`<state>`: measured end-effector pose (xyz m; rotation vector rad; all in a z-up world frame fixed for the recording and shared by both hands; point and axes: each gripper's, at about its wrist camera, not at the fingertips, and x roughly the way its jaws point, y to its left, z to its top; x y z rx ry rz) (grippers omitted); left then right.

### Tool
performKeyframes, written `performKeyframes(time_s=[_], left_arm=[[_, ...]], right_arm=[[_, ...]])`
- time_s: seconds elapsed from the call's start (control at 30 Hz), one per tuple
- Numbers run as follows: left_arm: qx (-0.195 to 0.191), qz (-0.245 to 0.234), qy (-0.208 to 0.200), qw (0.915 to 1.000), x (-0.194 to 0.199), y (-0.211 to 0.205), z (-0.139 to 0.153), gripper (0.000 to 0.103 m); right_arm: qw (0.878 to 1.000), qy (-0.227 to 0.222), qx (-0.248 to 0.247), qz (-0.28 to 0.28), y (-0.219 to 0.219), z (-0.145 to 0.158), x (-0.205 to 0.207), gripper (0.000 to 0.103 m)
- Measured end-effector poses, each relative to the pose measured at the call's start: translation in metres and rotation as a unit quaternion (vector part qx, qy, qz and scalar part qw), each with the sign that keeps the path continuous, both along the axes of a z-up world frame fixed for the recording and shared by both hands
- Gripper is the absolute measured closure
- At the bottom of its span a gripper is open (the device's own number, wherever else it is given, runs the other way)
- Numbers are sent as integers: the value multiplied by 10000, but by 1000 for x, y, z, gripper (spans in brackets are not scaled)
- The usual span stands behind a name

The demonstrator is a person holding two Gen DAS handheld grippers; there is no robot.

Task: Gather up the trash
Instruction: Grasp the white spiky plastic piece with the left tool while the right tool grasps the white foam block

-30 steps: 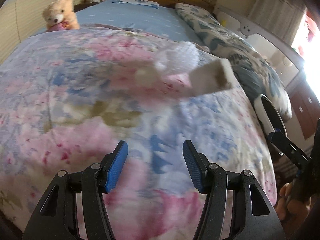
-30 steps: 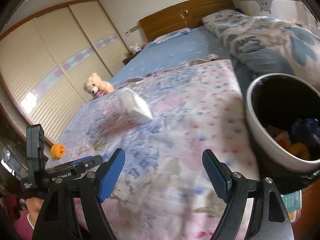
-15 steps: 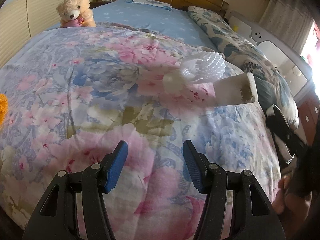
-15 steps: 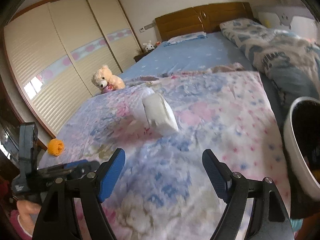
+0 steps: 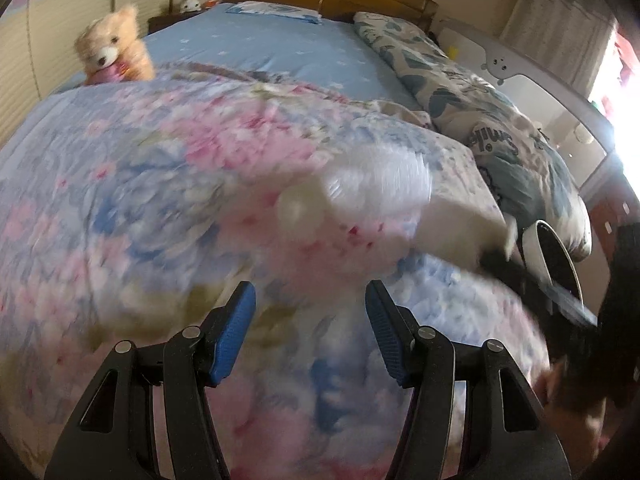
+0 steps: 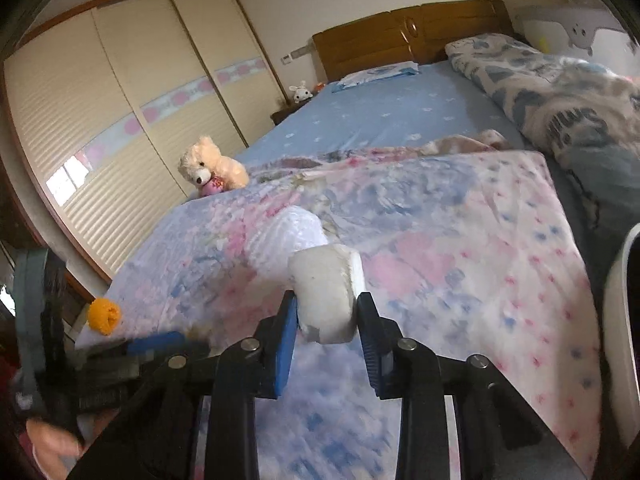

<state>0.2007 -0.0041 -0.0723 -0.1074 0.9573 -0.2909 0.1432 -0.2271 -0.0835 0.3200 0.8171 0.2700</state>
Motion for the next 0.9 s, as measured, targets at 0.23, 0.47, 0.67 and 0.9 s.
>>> performKeyframes(time_s=[0.23,0.47,0.67,0.9], left_arm=[[35,-333,-98,9994,26,-33,2,37],[194,-588,-139,9980,41,-60,-9,83],[168,-686,-204,9973,24,-50,-5,96],[-241,-581,-53,9980,-17,-7,-1,98]], right_arm=[[9987,322,128,-377,-42,-12,-40,70],[9971,391,33,-654,-54,-13,-51,45],[9979,339,-103,-543,-46,-10,-47,43],[9980,256,-563,-130,-21,-8,-16,33]])
